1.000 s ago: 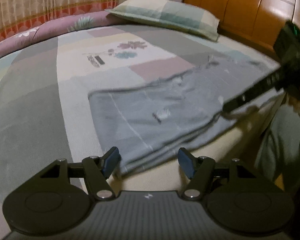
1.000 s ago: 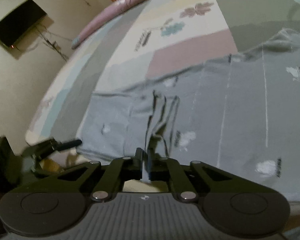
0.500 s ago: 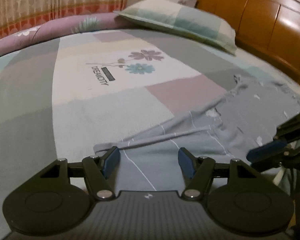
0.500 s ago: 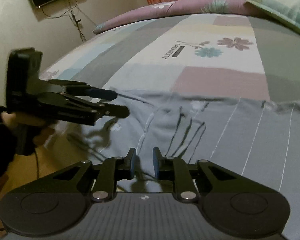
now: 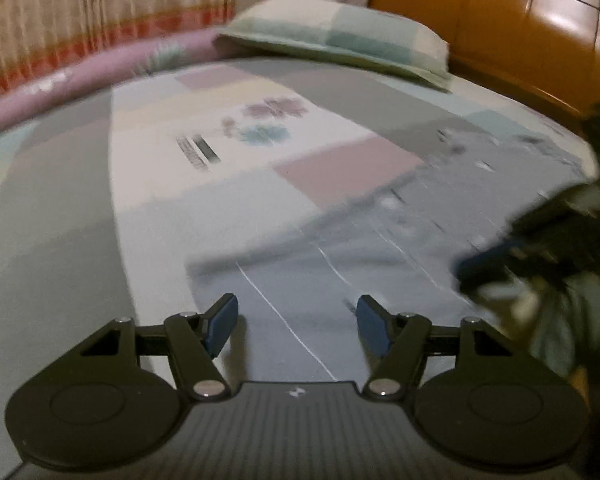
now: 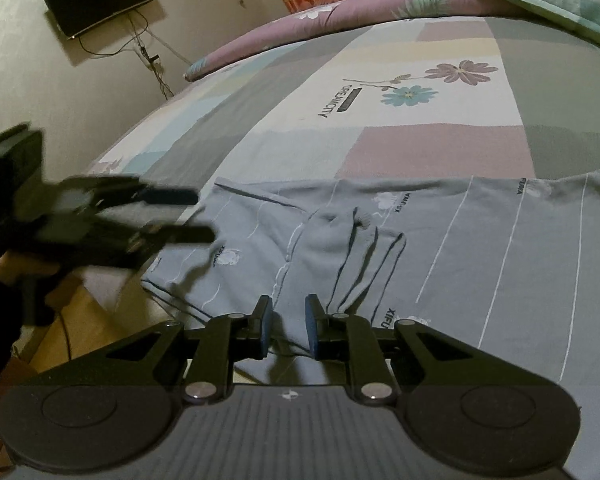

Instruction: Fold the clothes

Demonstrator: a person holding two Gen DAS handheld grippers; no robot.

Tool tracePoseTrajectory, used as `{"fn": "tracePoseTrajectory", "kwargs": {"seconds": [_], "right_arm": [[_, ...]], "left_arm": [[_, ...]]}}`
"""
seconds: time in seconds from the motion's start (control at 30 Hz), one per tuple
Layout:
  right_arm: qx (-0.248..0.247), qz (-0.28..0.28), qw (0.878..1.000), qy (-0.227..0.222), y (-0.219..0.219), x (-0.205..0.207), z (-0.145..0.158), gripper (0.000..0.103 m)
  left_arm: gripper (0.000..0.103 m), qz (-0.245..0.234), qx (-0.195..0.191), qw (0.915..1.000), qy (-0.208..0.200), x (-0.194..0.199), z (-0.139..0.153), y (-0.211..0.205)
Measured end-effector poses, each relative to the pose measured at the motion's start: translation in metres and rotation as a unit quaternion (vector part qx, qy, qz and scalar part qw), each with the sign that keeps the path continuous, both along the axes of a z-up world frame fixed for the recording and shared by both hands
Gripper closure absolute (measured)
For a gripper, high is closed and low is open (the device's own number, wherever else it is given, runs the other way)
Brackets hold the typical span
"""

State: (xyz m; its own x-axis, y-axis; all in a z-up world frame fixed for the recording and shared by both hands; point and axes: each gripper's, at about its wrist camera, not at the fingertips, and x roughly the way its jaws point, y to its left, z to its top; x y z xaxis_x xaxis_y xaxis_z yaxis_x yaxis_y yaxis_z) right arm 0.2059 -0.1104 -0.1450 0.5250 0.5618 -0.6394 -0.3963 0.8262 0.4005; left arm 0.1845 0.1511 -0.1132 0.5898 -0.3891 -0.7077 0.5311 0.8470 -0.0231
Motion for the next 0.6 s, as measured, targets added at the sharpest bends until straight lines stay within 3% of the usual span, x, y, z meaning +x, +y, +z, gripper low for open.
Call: {"fn": "tracePoseTrajectory", "kwargs": {"seconds": [0.17, 0.23, 0.33, 0.47, 0.53, 0.6], "right_arm": [[-0.003, 0.000, 1.000, 0.001, 0.000, -0.002, 0.003, 0.082], [-0.010, -0.004, 1.000, -0.008, -0.005, -0.006, 0.011, 0.073], [-0.031, -0.028, 0.999, -0.033, -0.019, -0.012, 0.021, 0.055], [-0.065, -0.086, 0.994, -0.031, -0.055, -0.014, 0.020, 0.055], [-0.090, -0.115, 0.989, -0.020, -0.074, -0.018, 0.013, 0.049], [-0.090, -0.121, 0.988, -0.020, -0.093, -0.028, 0.008, 0.049]], "left_arm": [[0.035, 0.015, 0.013, 0.9998, 0.007, -0.024, -0.004, 0.001], [0.035, 0.025, 0.019, 0.9995, 0.010, -0.026, 0.004, -0.001], [0.034, 0.020, 0.041, 0.9987, -0.020, -0.029, 0.014, -0.013], [0.031, 0.032, 0.049, 0.9983, 0.000, -0.020, -0.001, -0.024], [0.028, 0.046, 0.043, 0.9980, 0.000, -0.020, -0.008, -0.023], [0.028, 0.055, 0.049, 0.9973, 0.001, -0.020, -0.003, -0.027]]}}
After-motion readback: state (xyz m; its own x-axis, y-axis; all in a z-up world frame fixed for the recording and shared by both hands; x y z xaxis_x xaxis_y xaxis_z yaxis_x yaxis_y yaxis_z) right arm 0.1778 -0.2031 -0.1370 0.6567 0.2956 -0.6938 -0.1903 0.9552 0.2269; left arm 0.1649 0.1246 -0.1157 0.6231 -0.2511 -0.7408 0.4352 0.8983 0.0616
